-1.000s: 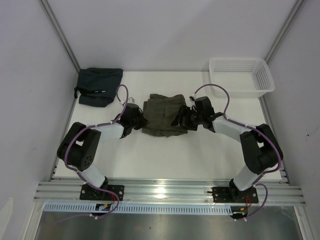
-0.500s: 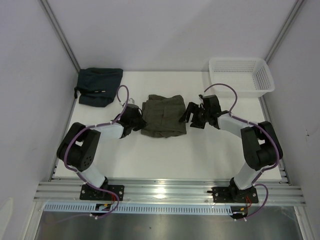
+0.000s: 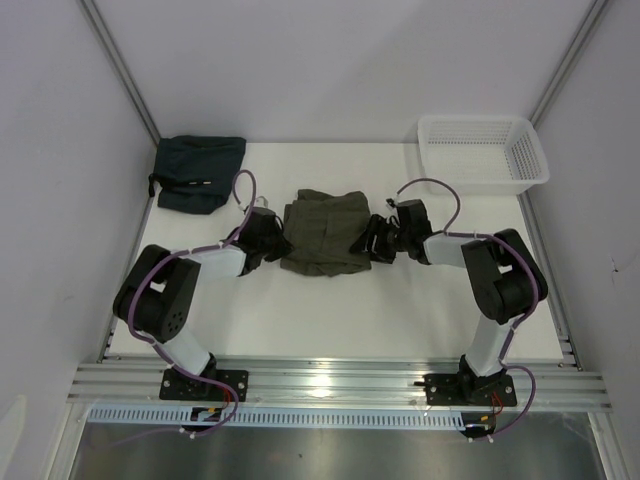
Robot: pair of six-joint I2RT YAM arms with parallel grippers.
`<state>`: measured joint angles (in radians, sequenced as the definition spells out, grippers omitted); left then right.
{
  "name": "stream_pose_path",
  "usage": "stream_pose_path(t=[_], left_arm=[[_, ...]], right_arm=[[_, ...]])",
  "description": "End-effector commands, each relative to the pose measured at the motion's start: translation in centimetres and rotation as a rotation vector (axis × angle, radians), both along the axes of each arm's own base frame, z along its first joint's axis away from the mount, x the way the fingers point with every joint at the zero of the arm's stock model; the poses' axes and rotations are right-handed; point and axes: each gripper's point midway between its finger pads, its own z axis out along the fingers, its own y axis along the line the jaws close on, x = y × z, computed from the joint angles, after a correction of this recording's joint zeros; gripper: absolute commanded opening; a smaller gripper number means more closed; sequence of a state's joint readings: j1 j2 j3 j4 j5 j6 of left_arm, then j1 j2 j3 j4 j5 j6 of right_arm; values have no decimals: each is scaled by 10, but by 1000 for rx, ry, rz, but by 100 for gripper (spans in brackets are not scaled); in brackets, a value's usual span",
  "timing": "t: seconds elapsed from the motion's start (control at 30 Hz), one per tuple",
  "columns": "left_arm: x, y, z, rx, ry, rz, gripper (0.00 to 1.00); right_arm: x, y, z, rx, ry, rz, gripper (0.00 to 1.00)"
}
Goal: Fold and stack the shorts
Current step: Fold the shorts, then neatly place the folded shorts to the corner
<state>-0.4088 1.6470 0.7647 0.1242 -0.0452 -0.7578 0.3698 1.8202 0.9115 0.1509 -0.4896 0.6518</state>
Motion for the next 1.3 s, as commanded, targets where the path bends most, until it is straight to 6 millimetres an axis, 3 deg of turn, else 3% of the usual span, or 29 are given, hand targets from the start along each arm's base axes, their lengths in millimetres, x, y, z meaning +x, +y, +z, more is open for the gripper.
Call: stream_pose_path(t=[0.0, 0.07, 0.1, 0.13, 0.23, 0.3, 0.47, 0.5, 0.53, 0.6, 0.63, 0.8, 0.97, 1.13, 1.27], left_arm=[[-8, 10, -11, 33, 30, -11, 0], [-9, 9, -9, 25, 29, -16, 7], [-12, 10, -10, 26, 30, -15, 15], [-10, 11, 1, 17, 1, -6, 45], [-14, 20, 8, 12, -13, 25, 86], [-18, 29, 15, 20, 3, 52, 97], [-38, 32, 30, -26, 14, 61, 99], [-42, 23, 41, -96, 3, 50, 99], [-56, 21, 30, -120, 38, 46, 99], [-61, 2, 42, -200, 11, 34, 99], [-71, 0, 34, -207, 30, 35, 99], [-94, -27, 36, -283, 17, 24, 99], [-99, -33, 47, -342, -45, 53, 99], [-90, -37, 67, -454, -179, 97, 99], [-86, -44, 63, -496, -170, 103, 99]], right_arm=[[-10, 21, 0, 57, 2, 35, 59], [-15, 27, 0, 63, 8, 37, 48], [-16, 29, 2, 72, 9, 37, 35], [-17, 31, 4, 86, 15, 29, 29], [-21, 37, 9, 92, 23, 19, 6], [-23, 40, 10, 74, 19, 5, 0], [-29, 47, 19, 71, 37, -39, 0], [-29, 48, 21, 76, 42, -47, 0], [-30, 50, 24, 76, 45, -61, 0], [-31, 52, 26, 100, 87, -106, 0], [-32, 57, 30, 121, 89, -109, 0], [-33, 74, 54, 233, 119, -126, 0], [-33, 83, 65, 274, 154, -138, 0], [-38, 90, 73, 304, 182, -149, 0], [-42, 90, 76, 308, 192, -159, 0]])
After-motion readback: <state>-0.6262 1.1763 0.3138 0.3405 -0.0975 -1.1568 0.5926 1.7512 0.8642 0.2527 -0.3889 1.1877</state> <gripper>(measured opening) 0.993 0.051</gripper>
